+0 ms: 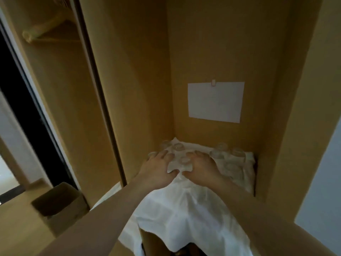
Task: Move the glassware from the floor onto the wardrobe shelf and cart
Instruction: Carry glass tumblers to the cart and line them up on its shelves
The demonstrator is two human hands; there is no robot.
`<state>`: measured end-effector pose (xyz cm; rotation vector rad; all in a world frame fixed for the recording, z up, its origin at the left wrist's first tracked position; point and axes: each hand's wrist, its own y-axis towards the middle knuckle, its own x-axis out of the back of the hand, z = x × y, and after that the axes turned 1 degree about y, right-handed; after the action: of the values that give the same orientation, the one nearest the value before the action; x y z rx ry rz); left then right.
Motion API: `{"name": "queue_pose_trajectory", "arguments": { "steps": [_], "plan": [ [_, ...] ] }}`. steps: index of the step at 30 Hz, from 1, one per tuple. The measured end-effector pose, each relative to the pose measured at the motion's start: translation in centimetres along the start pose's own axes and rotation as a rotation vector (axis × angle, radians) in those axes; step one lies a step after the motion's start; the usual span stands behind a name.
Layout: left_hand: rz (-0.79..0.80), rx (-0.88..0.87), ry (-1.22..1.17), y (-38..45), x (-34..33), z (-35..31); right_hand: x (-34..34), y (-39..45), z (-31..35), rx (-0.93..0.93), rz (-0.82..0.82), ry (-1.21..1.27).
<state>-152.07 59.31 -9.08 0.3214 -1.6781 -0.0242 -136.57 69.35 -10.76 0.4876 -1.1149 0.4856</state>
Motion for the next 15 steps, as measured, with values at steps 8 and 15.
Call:
{"name": "queue_pose_trajectory", "arguments": {
  "steps": [8,15],
  "plan": [
    [0.041,-0.156,-0.008,11.8,-3.9,-0.5,-1.1,7.4,-4.3,-0.261,-0.072,0.043],
    [0.2,-0.327,-0.157,22.7,-7.2,-1.6,-0.3,12.6,-8.7,-0.583,-0.193,0.087]
  ]
}}
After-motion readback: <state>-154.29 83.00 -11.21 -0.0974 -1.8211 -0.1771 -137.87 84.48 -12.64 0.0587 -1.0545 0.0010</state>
